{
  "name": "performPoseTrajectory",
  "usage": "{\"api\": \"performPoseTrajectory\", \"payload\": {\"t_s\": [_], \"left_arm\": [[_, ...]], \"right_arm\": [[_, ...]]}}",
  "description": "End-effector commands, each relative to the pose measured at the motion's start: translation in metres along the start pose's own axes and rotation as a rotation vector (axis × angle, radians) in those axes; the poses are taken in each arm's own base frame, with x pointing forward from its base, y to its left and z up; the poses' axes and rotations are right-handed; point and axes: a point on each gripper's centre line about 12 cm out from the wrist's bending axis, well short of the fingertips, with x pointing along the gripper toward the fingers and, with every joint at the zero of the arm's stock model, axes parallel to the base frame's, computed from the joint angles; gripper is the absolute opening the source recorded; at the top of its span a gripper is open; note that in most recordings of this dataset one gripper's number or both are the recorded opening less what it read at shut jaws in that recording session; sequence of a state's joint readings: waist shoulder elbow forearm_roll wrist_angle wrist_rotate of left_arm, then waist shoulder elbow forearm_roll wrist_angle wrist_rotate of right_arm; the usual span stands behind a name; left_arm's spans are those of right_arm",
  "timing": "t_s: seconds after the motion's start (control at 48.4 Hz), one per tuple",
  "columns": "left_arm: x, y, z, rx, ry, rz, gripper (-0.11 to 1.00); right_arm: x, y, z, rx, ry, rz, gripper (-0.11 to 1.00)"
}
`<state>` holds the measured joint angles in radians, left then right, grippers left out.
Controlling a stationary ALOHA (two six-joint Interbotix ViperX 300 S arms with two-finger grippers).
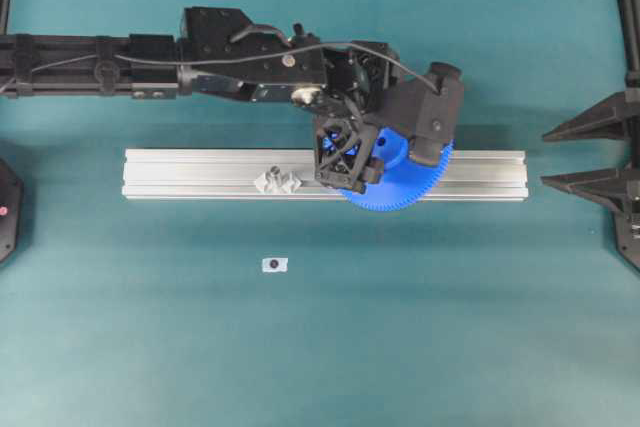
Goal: Insert the large gear onto the shaft.
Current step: 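Align the gear's center hole with the left shaft tip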
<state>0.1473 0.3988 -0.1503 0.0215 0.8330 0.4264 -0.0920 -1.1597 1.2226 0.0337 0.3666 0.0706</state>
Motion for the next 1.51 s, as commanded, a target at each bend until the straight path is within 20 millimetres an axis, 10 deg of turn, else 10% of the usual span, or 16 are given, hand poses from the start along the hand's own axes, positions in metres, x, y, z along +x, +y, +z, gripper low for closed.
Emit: {"api": "performPoseTrajectory", "payload": {"t_s": [0.0,1.489], "left_arm": [[-0.01,0.009,0.008,-0.003,-0.027,0.021,0.89],[-0.023,0.003,0.038,0.028,-0.043,0.012,0.89]], "right_arm": [[0.0,0.0,0.004,0.007,-0.011,-0.001,0.69],[0.0,0.0,0.003,0.008,-0.011,-0.001,0.69]]}}
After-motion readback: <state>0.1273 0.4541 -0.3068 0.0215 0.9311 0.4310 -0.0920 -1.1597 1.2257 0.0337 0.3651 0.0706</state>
